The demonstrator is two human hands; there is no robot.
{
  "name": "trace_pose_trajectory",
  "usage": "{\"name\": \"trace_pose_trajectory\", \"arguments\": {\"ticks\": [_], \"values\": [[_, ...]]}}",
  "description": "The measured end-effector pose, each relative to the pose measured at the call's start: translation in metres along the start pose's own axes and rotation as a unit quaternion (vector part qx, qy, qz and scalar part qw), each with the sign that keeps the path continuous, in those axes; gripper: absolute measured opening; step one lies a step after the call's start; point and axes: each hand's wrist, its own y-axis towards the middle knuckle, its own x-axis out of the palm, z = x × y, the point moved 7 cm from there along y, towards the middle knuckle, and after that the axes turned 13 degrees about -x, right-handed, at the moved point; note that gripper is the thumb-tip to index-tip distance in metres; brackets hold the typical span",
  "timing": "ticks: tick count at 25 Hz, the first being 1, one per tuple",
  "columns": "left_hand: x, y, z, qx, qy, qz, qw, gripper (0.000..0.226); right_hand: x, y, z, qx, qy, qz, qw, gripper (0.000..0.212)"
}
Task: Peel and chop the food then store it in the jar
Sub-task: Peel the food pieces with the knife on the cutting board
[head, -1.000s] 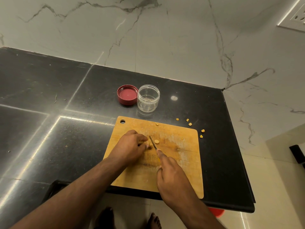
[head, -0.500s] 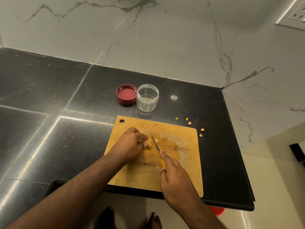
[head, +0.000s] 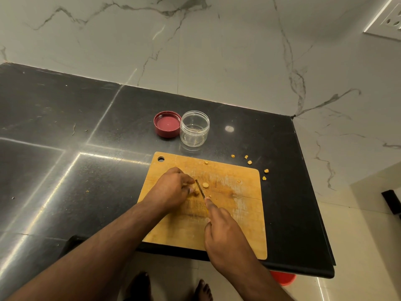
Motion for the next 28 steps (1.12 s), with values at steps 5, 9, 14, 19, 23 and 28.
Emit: {"name": "trace_pose_trajectory", "arguments": {"ticks": [5, 9, 14, 19, 23, 28], "values": [[-0.002, 0.001, 0.003, 0.003, 0.002, 0.002, 1.0, 0.035, -0.001, 0.004, 0.001, -0.003, -0.013, -0.009, 1.0, 0.054], [-0.003, 0.0, 0.004, 0.009, 0.007, 0.003, 1.0, 0.035, -0.001, 0.007, 0.0, -0.004, -0.009, -0.022, 1.0, 0.054], [-0.004, 0.0, 0.005, 0.015, 0.014, 0.002, 1.0, 0.035, 0.003, 0.018, 0.002, 0.005, -0.016, -0.035, 0.999, 0.054], [-0.004, -0.002, 0.004, 0.007, 0.022, 0.015, 1.0, 0.034, 0.007, 0.007, 0.004, 0.015, 0.001, -0.023, 1.0, 0.054], [-0.005, -0.001, 0.004, -0.01, 0.013, 0.009, 1.0, 0.034, 0.011, -0.015, 0.005, 0.029, 0.009, -0.019, 0.999, 0.054], [-0.004, -0.001, 0.003, -0.012, 0.011, -0.01, 1.0, 0.035, 0.003, -0.033, 0.014, 0.045, 0.03, -0.01, 0.998, 0.053]]}}
